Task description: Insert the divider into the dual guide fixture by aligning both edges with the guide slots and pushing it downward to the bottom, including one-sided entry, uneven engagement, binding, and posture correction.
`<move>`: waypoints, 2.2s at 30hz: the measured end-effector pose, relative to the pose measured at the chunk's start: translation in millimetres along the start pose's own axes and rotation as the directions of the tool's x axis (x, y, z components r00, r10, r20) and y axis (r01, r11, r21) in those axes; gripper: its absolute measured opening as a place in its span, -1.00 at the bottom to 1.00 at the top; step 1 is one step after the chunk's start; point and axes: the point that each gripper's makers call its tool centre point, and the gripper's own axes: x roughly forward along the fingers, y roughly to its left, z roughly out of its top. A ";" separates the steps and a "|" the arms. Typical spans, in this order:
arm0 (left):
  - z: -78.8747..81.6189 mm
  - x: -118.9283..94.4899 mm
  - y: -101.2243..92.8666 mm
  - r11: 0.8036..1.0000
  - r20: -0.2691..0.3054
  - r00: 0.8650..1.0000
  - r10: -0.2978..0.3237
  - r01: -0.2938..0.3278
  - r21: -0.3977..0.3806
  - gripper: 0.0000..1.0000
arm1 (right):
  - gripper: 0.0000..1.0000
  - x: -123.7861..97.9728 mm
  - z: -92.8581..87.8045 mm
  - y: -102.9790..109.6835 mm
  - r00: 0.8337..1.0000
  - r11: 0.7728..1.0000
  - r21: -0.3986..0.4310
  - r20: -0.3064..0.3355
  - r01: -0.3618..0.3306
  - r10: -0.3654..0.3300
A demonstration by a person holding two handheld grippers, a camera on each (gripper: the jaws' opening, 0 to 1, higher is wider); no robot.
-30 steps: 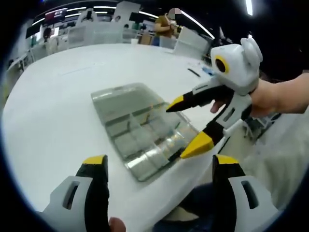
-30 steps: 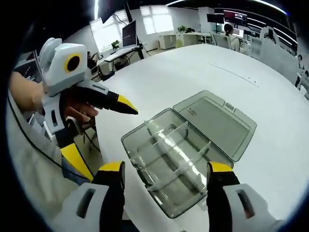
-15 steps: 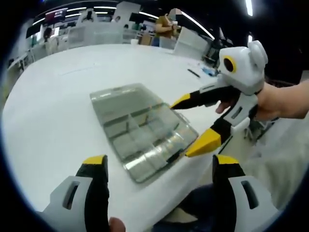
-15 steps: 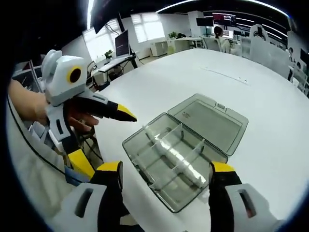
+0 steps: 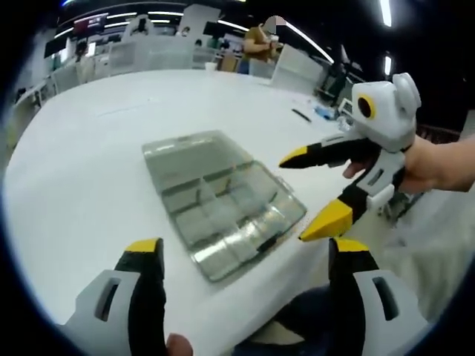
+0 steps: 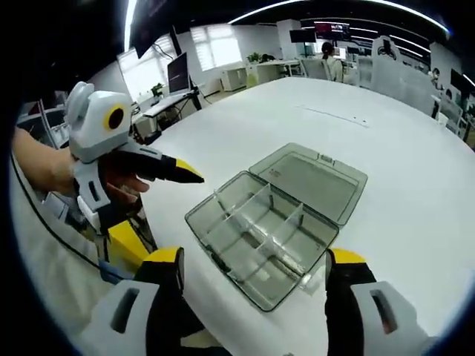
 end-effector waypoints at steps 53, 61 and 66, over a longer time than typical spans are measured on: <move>-8.2 -17.5 25.6 0.977 0.026 0.989 0.148 -0.142 -0.156 0.98 | 0.64 -23.8 -22.4 -5.2 0.996 0.977 0.204 0.052 0.065 -0.077; -11.9 -18.4 27.3 0.973 0.027 0.987 0.161 -0.154 -0.174 0.98 | 0.65 -23.8 -26.0 -4.5 0.996 0.975 0.209 0.046 0.069 -0.080; -13.6 -19.4 29.7 0.971 0.027 0.985 0.168 -0.161 -0.176 0.98 | 0.66 -24.2 -27.3 -5.8 0.995 0.973 0.216 0.043 0.078 -0.089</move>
